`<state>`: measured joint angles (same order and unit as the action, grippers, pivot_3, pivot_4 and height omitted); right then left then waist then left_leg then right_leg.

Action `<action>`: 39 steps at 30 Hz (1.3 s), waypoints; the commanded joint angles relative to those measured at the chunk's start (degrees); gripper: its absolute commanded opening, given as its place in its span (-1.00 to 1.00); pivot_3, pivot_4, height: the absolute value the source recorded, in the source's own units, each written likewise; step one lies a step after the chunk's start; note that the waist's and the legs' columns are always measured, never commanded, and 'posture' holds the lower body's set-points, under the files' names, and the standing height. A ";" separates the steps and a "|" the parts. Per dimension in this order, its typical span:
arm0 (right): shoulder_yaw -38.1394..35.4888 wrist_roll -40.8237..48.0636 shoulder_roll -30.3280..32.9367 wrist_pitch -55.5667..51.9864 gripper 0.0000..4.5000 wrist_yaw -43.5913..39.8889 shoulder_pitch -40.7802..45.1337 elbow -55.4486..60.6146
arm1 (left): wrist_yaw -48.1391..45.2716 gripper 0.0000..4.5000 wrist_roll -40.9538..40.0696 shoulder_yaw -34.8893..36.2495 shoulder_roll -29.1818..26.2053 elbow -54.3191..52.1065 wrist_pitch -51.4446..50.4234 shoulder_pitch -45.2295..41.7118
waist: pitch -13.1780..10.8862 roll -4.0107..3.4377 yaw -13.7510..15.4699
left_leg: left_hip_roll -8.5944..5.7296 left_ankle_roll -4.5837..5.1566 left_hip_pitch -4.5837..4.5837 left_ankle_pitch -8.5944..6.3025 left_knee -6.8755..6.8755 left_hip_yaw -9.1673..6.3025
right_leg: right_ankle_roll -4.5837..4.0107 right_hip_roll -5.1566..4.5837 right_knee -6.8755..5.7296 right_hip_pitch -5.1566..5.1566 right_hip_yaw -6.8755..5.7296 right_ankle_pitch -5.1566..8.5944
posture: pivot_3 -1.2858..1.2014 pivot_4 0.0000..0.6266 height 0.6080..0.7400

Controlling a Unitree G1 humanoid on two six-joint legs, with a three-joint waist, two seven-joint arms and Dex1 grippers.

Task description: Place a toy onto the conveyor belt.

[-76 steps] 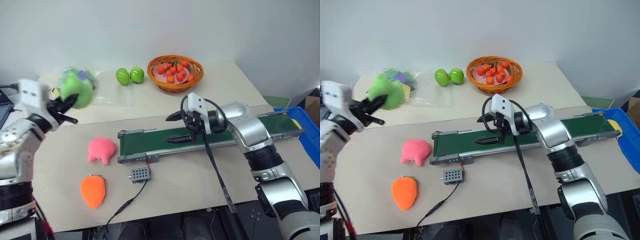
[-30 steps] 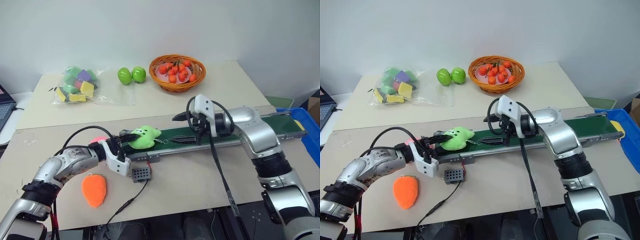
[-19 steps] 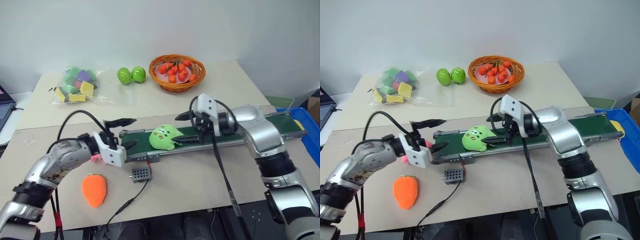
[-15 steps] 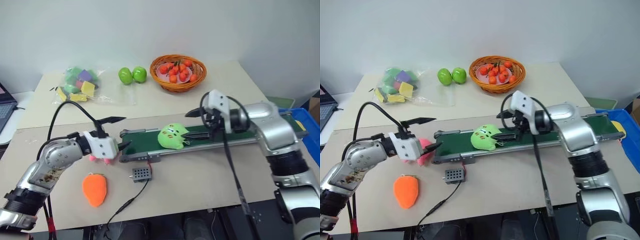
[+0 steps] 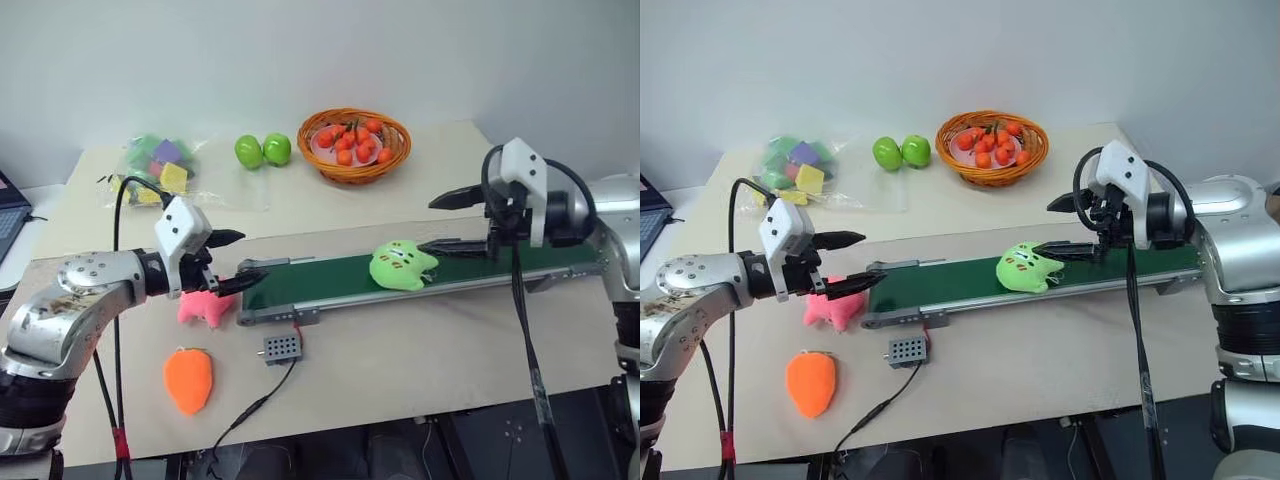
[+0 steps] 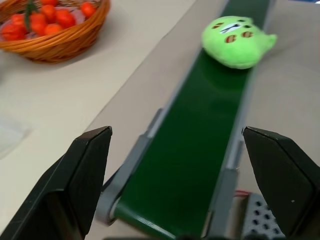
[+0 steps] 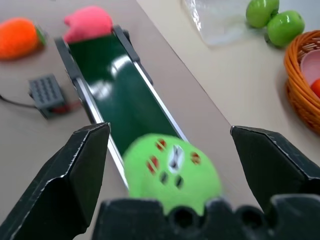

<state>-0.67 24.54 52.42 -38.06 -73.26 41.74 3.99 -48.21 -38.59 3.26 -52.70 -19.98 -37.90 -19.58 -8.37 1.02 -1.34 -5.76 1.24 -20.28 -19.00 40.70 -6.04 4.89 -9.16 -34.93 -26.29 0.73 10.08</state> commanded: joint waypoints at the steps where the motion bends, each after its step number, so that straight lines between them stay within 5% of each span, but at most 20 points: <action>1: -3.35 4.25 0.05 -2.68 1.00 1.12 0.74 3.42 | -3.02 0.98 1.58 -0.23 -1.04 2.01 0.38 -3.92 | 0.00 0.00 0.27 | 0.00 0.00 0.00 0.00 0.00 0.00 | 0.00 0.00 0.00 0.00 -0.01 0.00 | 0.03 -0.52 1.00; 39: -2.50 5.29 -2.68 2.34 1.00 6.87 1.61 1.81 | 1.47 0.98 4.24 2.50 6.35 3.48 -4.37 -18.08 | -0.02 0.04 0.40 | -0.06 0.01 -0.05 -0.01 0.06 -0.01 | 0.01 -0.06 0.00 0.02 -0.02 -0.01 | 0.03 -0.52 1.00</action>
<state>-1.88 29.97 49.89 -37.55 -66.56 41.95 5.53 -47.40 -34.45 3.70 -46.00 -15.27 -42.63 -36.20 -8.40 1.07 -0.94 -5.82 1.25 -20.34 -19.00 40.76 -6.06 4.90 -9.22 -34.92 -26.27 0.71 10.08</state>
